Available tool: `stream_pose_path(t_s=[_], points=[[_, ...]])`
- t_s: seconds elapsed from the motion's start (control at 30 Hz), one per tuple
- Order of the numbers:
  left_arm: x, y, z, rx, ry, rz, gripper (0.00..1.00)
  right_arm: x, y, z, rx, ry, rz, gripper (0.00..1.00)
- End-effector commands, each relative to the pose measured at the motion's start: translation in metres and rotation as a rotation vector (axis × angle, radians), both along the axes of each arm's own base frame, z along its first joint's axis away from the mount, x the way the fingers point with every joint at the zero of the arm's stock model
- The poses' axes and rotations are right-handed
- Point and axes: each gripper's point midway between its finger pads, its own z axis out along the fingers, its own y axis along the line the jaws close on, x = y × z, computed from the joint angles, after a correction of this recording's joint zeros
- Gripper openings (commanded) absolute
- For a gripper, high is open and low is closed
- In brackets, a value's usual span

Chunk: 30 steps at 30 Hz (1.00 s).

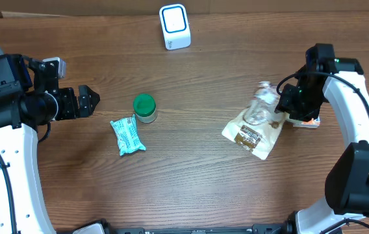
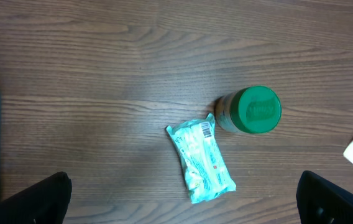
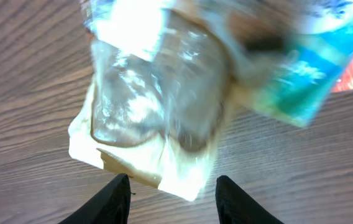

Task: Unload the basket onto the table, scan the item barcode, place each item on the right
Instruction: 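Carry the pouch right and drop it near the Kleenex packs, then move the right gripper to the green-lidded jar and grasp it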

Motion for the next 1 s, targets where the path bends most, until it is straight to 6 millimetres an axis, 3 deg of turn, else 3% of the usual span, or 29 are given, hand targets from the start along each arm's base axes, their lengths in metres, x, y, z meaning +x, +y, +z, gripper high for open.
stream_pose_path(t_s=[0.0, 0.07, 0.17, 0.23, 0.37, 0.4, 0.53, 0.67, 0.7, 0.83, 0.97], points=[[0.001, -0.001, 0.003, 0.009, -0.011, -0.017, 1.00, 0.017, 0.019, 0.041, 0.028, -0.104, 0.061, 0.46], [0.001, -0.001, 0.003, 0.009, -0.011, -0.017, 1.00, 0.020, 0.038, 0.054, 0.057, -0.134, 0.141, 0.50], [0.001, -0.001, 0.003, 0.010, -0.011, -0.017, 1.00, 0.023, 0.074, 0.068, 0.069, -0.182, 0.259, 0.74], [0.001, -0.001, 0.003, 0.009, -0.011, -0.017, 1.00, 0.029, 0.102, 0.072, 0.078, -0.233, 0.331, 0.85], [0.001, -0.001, 0.003, 0.009, -0.011, -0.017, 1.00, 0.037, 0.167, 0.081, 0.154, -0.346, 0.469, 0.87], [0.001, -0.001, 0.003, 0.009, -0.011, -0.017, 1.00, 0.038, 0.197, 0.086, 0.186, -0.396, 0.518, 0.87], [0.001, -0.001, 0.003, 0.009, -0.011, -0.017, 1.00, 0.040, 0.256, 0.092, 0.239, -0.495, 0.606, 0.89], [0.001, -0.001, 0.003, 0.009, -0.011, -0.017, 1.00, 0.034, 0.308, 0.088, 0.286, -0.548, 0.667, 0.89], [0.001, -0.001, 0.003, 0.009, -0.011, -0.017, 1.00, 0.031, 0.330, 0.081, 0.297, -0.559, 0.684, 0.88], [0.001, -0.001, 0.003, 0.009, -0.011, -0.016, 1.00, 0.023, 0.371, 0.049, 0.253, -0.571, 0.740, 0.95], [0.001, -0.001, 0.003, 0.010, -0.011, -0.017, 1.00, 0.030, 0.374, 0.039, 0.144, -0.607, 0.762, 1.00]])
